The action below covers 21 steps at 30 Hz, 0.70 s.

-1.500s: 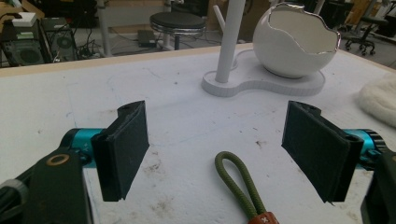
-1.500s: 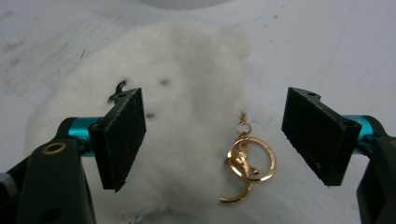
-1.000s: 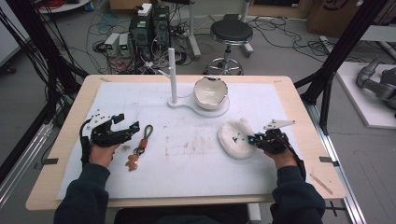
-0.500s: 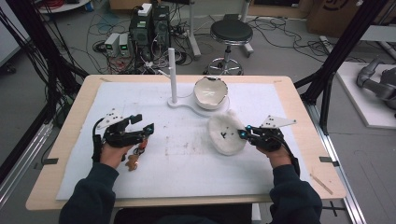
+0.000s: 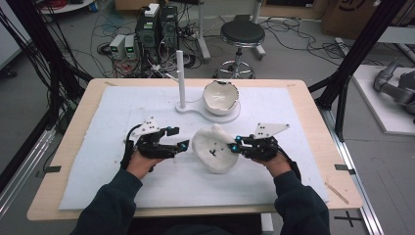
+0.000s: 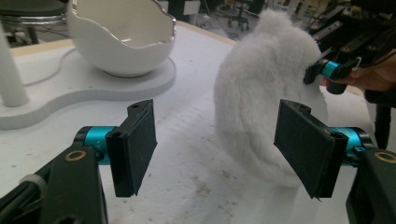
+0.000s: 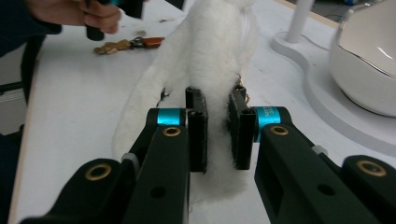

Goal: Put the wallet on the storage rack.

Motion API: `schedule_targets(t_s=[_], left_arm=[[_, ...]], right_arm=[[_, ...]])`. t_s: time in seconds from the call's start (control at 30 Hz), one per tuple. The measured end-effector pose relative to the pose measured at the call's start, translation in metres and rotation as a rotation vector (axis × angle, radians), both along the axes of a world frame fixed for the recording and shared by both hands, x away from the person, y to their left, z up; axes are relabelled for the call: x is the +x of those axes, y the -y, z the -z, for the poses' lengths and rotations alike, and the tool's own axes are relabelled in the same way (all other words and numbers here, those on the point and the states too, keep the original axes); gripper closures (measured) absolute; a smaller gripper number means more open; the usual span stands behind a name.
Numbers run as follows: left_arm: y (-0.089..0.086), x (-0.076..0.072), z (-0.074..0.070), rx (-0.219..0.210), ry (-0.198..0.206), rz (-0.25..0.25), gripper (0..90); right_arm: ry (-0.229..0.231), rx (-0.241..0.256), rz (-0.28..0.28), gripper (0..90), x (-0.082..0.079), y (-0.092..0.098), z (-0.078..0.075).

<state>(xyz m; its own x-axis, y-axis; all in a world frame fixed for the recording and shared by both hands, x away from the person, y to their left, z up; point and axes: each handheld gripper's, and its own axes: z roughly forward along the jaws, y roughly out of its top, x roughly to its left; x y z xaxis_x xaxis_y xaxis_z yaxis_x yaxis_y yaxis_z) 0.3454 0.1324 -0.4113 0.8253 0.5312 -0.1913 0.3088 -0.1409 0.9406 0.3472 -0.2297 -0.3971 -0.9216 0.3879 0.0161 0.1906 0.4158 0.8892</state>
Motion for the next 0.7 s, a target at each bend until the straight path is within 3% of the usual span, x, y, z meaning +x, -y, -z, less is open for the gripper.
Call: schedule_targets(t_s=[0.27, 0.3, 0.37, 0.47, 0.5, 0.57, 0.67, 0.7], left_arm=[[0.015, -0.003, 0.003, 0.02, -0.01, 0.087, 40.6], [0.018, -0.006, 0.003, 0.07, 0.0, 0.095, 61.4], [0.018, -0.006, 0.003, 0.081, -0.006, 0.094, 74.8], [0.016, -0.008, 0.001, 0.063, 0.024, 0.086, 79.3], [0.014, -0.009, -0.002, 0.042, 0.046, 0.056, 79.6], [0.011, -0.009, -0.004, 0.032, 0.063, 0.04, 80.1], [0.003, -0.011, -0.009, -0.021, 0.101, -0.013, 80.2], [-0.001, -0.012, -0.011, -0.056, 0.12, -0.035, 80.2]], right_arm=[[0.004, -0.002, -0.051, 81.0, -0.004, -0.016, -0.001], [0.001, -0.004, -0.058, 81.0, -0.005, -0.02, -0.001], [0.004, -0.017, -0.038, 80.4, -0.004, -0.021, 0.0], [-0.02, 0.004, 0.043, 70.6, -0.001, -0.019, 0.001], [-0.024, 0.018, 0.063, 65.8, 0.0, -0.018, 0.001], [-0.026, 0.03, 0.132, 51.6, 0.0, -0.016, 0.002], [-0.03, 0.043, 0.171, 47.6, 0.002, -0.013, 0.003], [-0.062, 0.052, 0.191, 43.4, 0.004, -0.013, 0.006]])
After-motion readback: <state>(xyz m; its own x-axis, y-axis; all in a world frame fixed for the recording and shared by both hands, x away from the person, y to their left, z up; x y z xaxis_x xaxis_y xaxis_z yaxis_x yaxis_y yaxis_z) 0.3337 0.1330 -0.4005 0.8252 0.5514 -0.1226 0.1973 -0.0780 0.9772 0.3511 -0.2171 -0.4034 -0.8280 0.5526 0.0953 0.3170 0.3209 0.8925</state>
